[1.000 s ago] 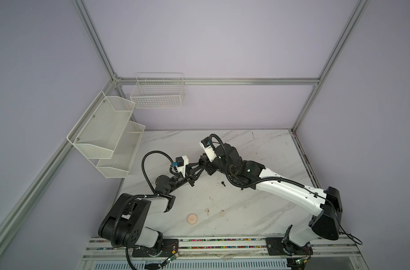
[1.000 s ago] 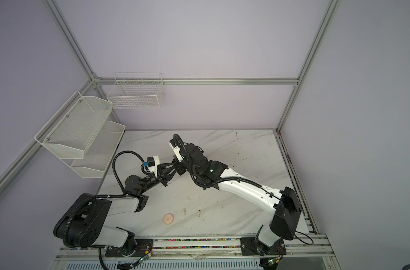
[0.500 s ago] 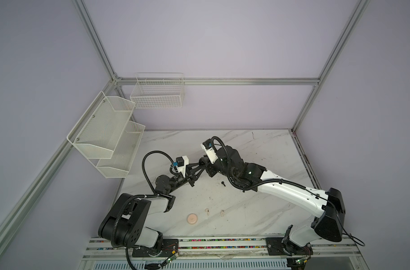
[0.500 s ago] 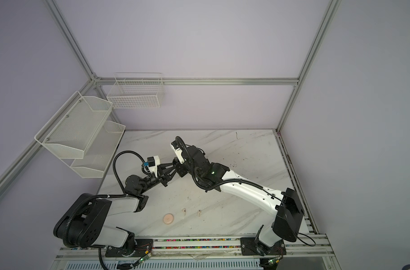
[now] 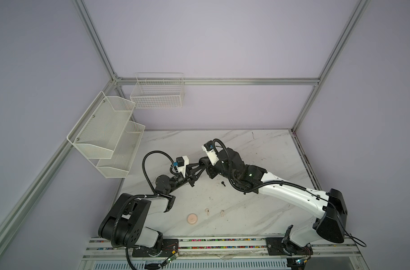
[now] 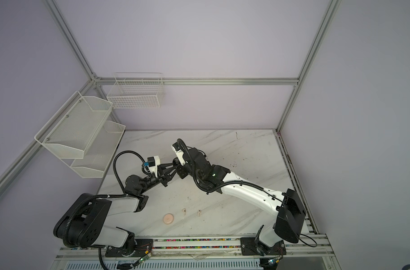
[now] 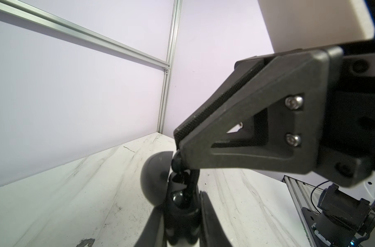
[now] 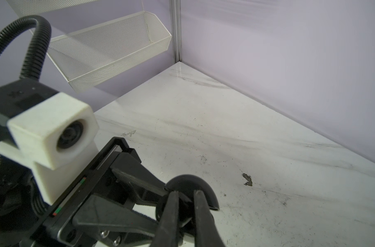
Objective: Insert wireless bluetooth earbuds into charging case
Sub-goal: Insert the wireless bluetooth earbud into the charging case.
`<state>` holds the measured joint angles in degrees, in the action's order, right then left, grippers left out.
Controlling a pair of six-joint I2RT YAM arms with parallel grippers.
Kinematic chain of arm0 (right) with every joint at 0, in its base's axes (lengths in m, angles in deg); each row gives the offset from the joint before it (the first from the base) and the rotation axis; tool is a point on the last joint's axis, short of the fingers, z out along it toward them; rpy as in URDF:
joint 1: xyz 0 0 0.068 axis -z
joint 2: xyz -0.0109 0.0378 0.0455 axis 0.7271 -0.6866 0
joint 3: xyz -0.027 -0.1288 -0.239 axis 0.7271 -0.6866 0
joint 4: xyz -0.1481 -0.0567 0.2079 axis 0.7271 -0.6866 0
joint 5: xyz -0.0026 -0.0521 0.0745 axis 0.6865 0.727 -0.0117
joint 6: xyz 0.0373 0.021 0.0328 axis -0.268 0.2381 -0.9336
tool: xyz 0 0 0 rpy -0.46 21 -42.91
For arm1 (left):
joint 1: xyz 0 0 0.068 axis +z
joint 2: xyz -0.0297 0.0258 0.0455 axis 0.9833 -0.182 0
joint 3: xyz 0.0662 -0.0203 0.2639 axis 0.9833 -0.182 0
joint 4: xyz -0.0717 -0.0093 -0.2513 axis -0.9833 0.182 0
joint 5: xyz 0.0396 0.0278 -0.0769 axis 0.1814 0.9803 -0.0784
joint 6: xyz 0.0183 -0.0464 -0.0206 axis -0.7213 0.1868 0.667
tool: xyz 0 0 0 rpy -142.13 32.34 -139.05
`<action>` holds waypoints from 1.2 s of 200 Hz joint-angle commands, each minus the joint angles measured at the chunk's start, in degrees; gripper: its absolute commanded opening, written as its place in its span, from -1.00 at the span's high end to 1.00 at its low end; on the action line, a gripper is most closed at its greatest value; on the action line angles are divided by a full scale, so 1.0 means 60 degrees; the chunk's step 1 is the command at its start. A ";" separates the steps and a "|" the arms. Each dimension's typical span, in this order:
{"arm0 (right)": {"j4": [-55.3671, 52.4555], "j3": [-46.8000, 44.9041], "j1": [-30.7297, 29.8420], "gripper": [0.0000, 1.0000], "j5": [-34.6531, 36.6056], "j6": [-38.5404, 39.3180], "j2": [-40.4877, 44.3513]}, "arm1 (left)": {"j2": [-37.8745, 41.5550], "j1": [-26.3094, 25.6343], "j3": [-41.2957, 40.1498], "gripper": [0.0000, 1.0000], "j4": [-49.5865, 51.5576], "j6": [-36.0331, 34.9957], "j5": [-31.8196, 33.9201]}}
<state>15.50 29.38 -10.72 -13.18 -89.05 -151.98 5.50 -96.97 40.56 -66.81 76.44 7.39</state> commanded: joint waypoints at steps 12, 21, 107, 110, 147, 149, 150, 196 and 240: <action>0.0004 -0.0191 0.0039 0.91 -0.0093 0.0042 -0.0009 | 0.0570 -0.0036 0.0246 1.00 -0.0780 0.0001 -0.0085; -0.0040 -0.0185 0.0039 0.91 -0.0114 0.0060 -0.0050 | 0.0586 -0.0035 0.0249 1.00 -0.0777 0.0001 -0.0078; -0.0519 0.0156 0.0039 0.62 -0.0179 0.0155 -0.0243 | 0.0541 -0.0036 0.0239 1.00 -0.0777 -0.0042 -0.0085; -0.0536 0.0186 0.0037 0.60 -0.0184 0.0170 -0.0243 | 0.0540 -0.0036 0.0236 1.00 -0.0786 -0.0042 -0.0083; -0.0719 0.0466 0.0035 0.40 -0.0180 0.0204 -0.0291 | 0.0511 -0.0036 0.0247 1.00 -0.0777 -0.0042 -0.0072; -0.0741 0.0480 0.0034 0.39 -0.0183 0.0212 -0.0288 | 0.0511 -0.0036 0.0242 1.00 -0.0777 -0.0050 -0.0064; -0.0742 0.0485 0.0037 0.38 -0.0179 0.0213 -0.0288 | 0.0511 -0.0028 0.0239 1.00 -0.0777 -0.0046 -0.0060; -0.1123 0.1042 0.0037 0.21 -0.0269 0.0128 -0.0211 | 0.0484 -0.0036 0.0190 1.00 -0.0785 -0.0101 -0.0015; -0.1703 0.1737 0.0034 0.05 -0.0572 -0.0614 0.0186 | 0.0454 -0.0036 0.0215 1.00 -0.0790 -0.0101 0.0003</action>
<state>8.29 37.16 -10.72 -15.19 -90.19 -153.00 7.32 -96.94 40.56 -67.11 76.42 7.78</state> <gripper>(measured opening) 0.464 0.202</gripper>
